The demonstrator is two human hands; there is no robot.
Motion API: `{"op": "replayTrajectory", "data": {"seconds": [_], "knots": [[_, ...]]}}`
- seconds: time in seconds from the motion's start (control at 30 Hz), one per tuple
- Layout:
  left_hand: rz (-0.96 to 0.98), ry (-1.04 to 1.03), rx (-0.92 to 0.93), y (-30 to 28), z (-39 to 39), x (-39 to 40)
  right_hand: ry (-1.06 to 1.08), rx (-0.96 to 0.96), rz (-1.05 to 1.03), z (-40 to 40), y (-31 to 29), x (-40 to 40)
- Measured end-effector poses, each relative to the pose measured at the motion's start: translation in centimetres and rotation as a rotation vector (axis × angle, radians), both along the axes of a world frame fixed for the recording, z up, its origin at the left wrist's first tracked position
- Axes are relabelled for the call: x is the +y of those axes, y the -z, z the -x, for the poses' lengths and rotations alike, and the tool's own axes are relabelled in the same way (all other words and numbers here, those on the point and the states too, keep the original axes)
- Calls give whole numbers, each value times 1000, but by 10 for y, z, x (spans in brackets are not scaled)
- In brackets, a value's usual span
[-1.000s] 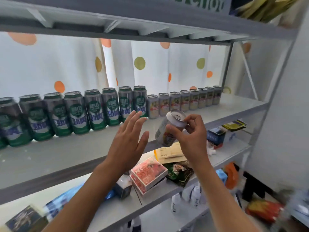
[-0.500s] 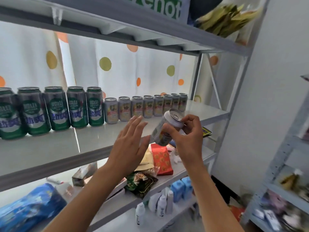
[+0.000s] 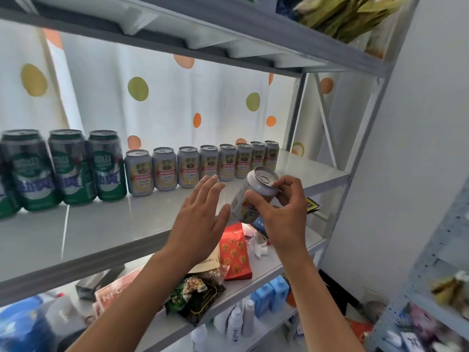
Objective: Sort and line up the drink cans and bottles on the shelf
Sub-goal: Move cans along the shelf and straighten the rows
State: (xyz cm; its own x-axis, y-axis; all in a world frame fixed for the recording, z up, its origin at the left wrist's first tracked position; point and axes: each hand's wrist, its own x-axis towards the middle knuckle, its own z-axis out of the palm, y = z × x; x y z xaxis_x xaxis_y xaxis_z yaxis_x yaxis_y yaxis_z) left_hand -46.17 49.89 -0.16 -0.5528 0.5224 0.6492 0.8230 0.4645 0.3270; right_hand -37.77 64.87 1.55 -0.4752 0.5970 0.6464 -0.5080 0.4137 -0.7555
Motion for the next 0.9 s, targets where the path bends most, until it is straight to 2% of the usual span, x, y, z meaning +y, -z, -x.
{"op": "replayTrajectory", "data": {"seconds": [0.13, 0.37, 0.53, 0.73, 0.9], "knots": [[9, -19, -32, -6, 24, 28, -5, -27, 9, 23, -3, 25], [-49, -69, 33, -16, 63, 82, 9, -69, 9, 68, -7, 67], [-78, -21, 6, -22, 82, 121, 28, -92, -26, 93, -10, 93], [-103, -31, 18, -17, 97, 153, 54, -126, -59, 104, -7, 128], [-49, -16, 64, -23, 94, 187, 65, -87, -37, 106, -10, 162]]}}
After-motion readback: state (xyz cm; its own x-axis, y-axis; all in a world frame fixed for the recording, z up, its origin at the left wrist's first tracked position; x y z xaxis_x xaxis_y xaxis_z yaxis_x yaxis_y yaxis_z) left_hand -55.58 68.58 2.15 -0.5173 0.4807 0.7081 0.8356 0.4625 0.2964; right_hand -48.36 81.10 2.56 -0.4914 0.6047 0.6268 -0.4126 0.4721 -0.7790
